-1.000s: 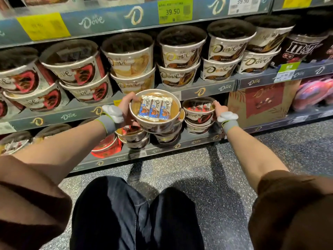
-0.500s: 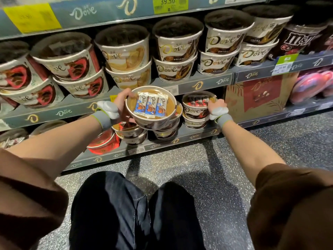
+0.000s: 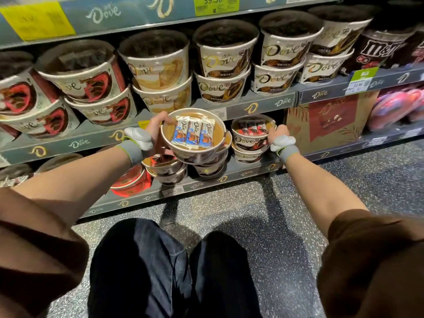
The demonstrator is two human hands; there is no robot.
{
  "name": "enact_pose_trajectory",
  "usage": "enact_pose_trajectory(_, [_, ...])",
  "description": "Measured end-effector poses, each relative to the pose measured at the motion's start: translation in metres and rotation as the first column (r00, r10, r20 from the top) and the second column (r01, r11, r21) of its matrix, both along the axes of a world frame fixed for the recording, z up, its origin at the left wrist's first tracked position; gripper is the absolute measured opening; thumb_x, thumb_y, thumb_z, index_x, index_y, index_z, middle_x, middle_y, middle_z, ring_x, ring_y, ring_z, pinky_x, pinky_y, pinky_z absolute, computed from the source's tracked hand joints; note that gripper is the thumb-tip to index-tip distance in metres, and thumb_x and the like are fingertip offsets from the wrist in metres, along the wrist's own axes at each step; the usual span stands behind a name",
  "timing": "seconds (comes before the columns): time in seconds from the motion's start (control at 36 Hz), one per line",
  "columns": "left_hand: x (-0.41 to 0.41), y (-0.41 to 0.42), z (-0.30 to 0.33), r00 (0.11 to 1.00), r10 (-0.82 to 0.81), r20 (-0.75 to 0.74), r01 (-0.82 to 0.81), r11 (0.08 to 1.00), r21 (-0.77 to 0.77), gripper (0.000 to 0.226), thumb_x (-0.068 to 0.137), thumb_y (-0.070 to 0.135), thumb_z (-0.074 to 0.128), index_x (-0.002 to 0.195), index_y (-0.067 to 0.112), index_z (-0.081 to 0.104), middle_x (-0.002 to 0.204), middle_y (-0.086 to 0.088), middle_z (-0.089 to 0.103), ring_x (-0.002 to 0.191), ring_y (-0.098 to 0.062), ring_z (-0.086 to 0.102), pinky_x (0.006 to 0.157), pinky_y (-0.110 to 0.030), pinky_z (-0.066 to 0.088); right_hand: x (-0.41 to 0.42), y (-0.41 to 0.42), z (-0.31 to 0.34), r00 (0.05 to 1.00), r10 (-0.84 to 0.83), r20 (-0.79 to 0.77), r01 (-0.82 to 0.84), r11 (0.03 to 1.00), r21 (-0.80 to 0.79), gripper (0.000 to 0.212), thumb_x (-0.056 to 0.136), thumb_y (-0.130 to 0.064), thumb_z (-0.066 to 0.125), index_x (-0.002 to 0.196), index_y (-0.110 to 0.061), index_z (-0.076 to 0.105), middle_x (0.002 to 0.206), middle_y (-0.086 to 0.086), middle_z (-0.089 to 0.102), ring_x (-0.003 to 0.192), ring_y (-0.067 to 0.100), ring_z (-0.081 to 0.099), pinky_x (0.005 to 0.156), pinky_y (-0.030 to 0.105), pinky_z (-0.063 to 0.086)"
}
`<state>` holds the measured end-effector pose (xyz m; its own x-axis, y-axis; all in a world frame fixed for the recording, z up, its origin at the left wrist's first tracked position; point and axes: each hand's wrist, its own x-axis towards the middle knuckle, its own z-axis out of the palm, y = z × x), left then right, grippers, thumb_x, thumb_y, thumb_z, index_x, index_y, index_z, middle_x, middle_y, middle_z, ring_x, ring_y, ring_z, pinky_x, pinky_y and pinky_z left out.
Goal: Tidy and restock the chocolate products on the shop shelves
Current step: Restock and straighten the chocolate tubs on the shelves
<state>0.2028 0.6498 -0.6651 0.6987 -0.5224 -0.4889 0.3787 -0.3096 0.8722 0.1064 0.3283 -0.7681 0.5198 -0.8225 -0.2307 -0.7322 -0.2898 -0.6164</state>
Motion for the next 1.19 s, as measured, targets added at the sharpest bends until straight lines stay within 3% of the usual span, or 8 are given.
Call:
enact_pose_trajectory(0.28, [0.004, 0.000, -0.003, 1.000, -0.007, 0.019, 0.006, 1.000, 0.024, 0.039, 0.068, 0.042, 0.046, 0.087, 0.016, 0.068, 0.078, -0.004, 0.071, 0.070, -0.019, 0.065, 0.066, -0.030, 0.050, -0.005, 0.004, -0.002, 1.000, -0.012, -0.014, 0.013, 0.996, 0.087, 0.044, 0.102, -0.024, 0.037, 0.062, -0.005, 0.040, 0.075, 0.011, 0.053, 0.101, 0.032, 0.062, 0.070, 0.028, 0.033])
enact_pose_trajectory(0.53, [0.004, 0.003, -0.002, 1.000, 0.003, 0.007, -0.003, 1.000, 0.008, 0.043, 0.072, 0.041, 0.043, 0.094, 0.012, 0.067, 0.086, -0.008, 0.067, 0.073, -0.021, 0.061, 0.063, -0.028, 0.048, -0.012, 0.015, 0.013, 0.999, -0.018, -0.041, 0.023, 0.992, 0.125, 0.058, 0.104, -0.037, 0.024, 0.117, 0.011, 0.054, 0.118, 0.018, 0.061, 0.112, 0.034, 0.058, 0.076, 0.030, 0.031])
enact_pose_trajectory(0.64, [0.001, 0.006, -0.003, 0.999, 0.045, 0.031, -0.045, 0.999, 0.009, 0.050, 0.064, 0.042, 0.047, 0.098, 0.010, 0.065, 0.087, -0.010, 0.064, 0.068, -0.021, 0.059, 0.057, -0.025, 0.049, -0.016, 0.024, 0.012, 0.992, -0.126, 0.019, 0.121, 0.976, 0.179, 0.069, 0.103, -0.043, 0.021, 0.144, 0.012, 0.015, 0.140, 0.015, 0.047, 0.129, 0.030, 0.045, 0.099, 0.035, 0.034])
enact_pose_trajectory(0.75, [-0.002, 0.005, -0.009, 0.996, 0.077, 0.041, -0.077, 0.997, 0.000, 0.052, 0.063, 0.042, 0.049, 0.101, 0.010, 0.063, 0.093, -0.012, 0.062, 0.071, -0.023, 0.060, 0.063, -0.028, 0.049, -0.023, 0.040, 0.002, 0.963, -0.161, 0.217, 0.134, 0.982, 0.130, 0.014, 0.097, -0.015, 0.040, 0.101, -0.006, 0.050, 0.077, 0.011, 0.056, 0.072, 0.028, 0.052, 0.072, 0.030, 0.041])
enact_pose_trajectory(0.81, [-0.004, 0.004, -0.010, 0.997, 0.076, 0.034, -0.076, 0.997, 0.017, 0.050, 0.061, 0.044, 0.051, 0.095, 0.010, 0.064, 0.088, -0.012, 0.060, 0.070, -0.023, 0.057, 0.064, -0.029, 0.049, -0.024, 0.047, -0.005, 0.961, -0.098, 0.259, 0.062, 0.988, 0.143, 0.021, 0.093, -0.007, 0.042, 0.073, -0.008, 0.046, 0.057, 0.006, 0.043, 0.056, 0.024, 0.041, 0.053, 0.022, 0.037])
enact_pose_trajectory(0.94, [-0.003, 0.004, -0.011, 0.996, 0.078, -0.030, -0.077, 0.996, 0.036, 0.066, 0.054, 0.049, 0.057, 0.104, 0.006, 0.066, 0.097, -0.014, 0.057, 0.082, -0.026, 0.057, 0.070, -0.032, 0.053, -0.031, 0.068, 0.007, 0.948, -0.042, 0.315, -0.068, 0.942, 0.330, 0.015, 0.092, 0.002, 0.046, 0.079, -0.003, 0.053, 0.035, -0.003, 0.050, 0.029, 0.002, 0.046, 0.038, 0.012, 0.043])
enact_pose_trajectory(1.11, [-0.014, -0.002, 0.028, 0.989, 0.084, -0.121, -0.073, 0.993, 0.093, 0.060, 0.057, 0.042, 0.058, 0.105, 0.006, 0.063, 0.092, -0.013, 0.059, 0.076, -0.027, 0.058, 0.054, -0.030, 0.055, -0.040, 0.078, 0.054, 0.950, -0.011, 0.312, -0.164, 0.833, 0.529, 0.015, 0.093, -0.003, 0.052, 0.090, 0.005, 0.063, 0.066, 0.011, 0.056, 0.043, 0.010, 0.052, 0.041, 0.017, 0.042])
enact_pose_trajectory(1.19, [-0.023, -0.010, 0.064, 0.987, 0.062, -0.145, -0.037, 0.985, 0.170, 0.049, 0.054, 0.042, 0.060, 0.092, 0.010, 0.062, 0.085, -0.012, 0.058, 0.074, -0.027, 0.058, 0.072, -0.040, 0.056, -0.054, 0.082, 0.094, 0.961, 0.018, 0.277, -0.218, 0.665, 0.714, 0.027, 0.097, -0.030, 0.051, 0.098, -0.008, 0.065, 0.080, 0.008, 0.064, 0.068, 0.016, 0.059, 0.065, 0.023, 0.051])
